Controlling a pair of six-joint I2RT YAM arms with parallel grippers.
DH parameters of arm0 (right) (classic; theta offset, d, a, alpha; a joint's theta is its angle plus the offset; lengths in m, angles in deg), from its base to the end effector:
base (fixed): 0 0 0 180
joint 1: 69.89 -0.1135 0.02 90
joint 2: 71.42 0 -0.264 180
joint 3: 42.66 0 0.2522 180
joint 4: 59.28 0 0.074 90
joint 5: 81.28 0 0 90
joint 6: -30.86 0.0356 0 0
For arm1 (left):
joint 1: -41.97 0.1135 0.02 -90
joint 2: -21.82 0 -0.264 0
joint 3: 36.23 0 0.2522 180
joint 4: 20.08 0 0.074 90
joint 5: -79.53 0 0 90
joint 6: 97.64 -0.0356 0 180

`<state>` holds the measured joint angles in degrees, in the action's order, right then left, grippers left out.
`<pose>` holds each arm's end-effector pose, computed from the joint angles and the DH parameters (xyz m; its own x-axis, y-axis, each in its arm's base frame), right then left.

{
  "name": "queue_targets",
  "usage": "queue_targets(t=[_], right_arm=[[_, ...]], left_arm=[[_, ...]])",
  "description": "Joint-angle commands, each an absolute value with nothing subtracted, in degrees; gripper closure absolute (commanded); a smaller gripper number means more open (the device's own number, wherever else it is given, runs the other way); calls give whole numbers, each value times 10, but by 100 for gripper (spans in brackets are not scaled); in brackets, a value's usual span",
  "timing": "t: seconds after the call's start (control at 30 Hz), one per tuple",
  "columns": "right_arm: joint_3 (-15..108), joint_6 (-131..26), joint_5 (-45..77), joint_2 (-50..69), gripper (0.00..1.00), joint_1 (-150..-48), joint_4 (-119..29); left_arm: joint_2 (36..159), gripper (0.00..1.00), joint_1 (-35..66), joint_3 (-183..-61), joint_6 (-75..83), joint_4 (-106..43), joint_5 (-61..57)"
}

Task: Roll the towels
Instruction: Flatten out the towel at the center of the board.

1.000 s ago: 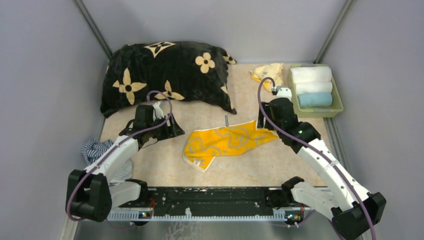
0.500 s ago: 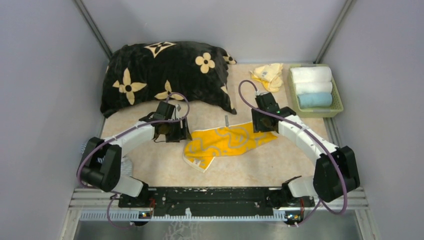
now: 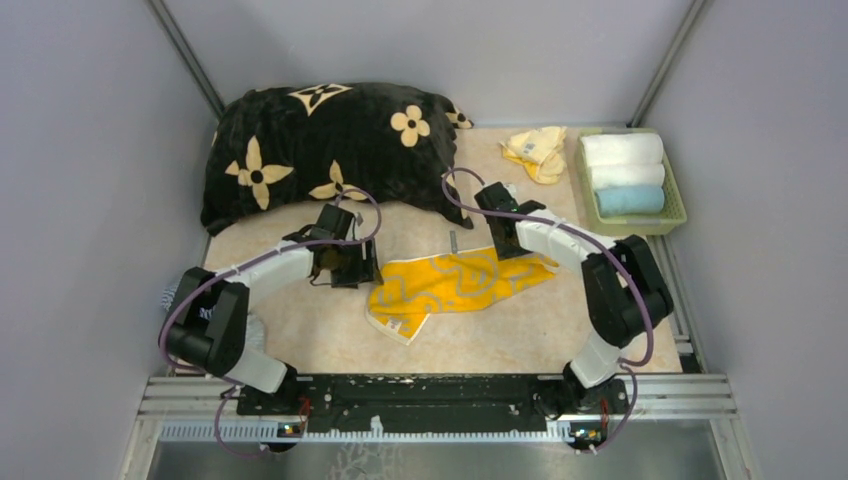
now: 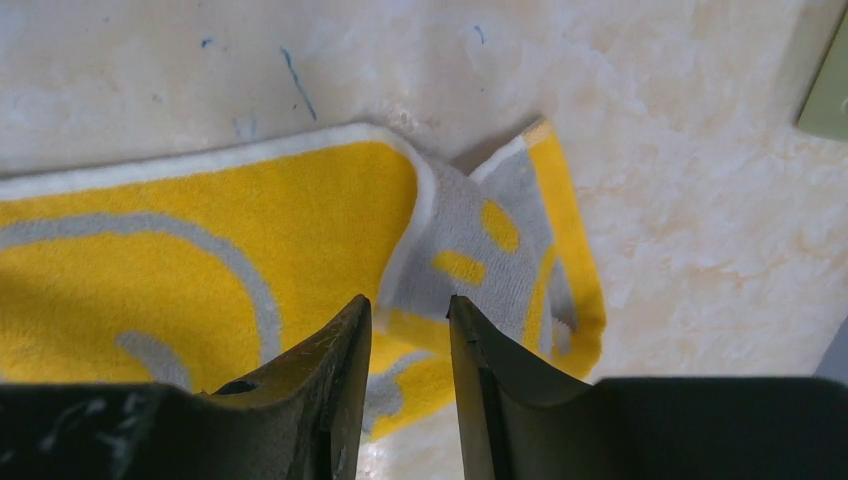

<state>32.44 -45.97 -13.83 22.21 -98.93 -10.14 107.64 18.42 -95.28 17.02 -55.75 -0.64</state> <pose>0.2833 0.1417 0.1980 -0.8606 -0.2371 -0.4508 -0.1282 0.9574 -0.2588 0.2509 -0.1160 0.1665 -0.9330 -0.0418 -0.3573 0.0845 0.9400 -0.3306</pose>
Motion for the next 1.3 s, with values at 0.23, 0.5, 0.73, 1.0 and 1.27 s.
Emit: queue_targets(t=[0.23,0.5,0.73,1.0,1.27], right_arm=[[368,-451,-208,304,66,-1003,-104],[378,-447,-202,331,56,-1007,-90],[383,-446,-228,330,68,-1007,-70],[392,-447,-270,279,99,-1007,-36],[391,-454,-258,223,100,-1007,-27]], left_arm=[[1101,27,177,-975,171,-554,5],[1115,27,175,-981,168,-553,18],[1133,27,169,-981,169,-549,25],[1136,27,165,-981,172,-547,25],[1157,27,160,-990,171,-543,30]])
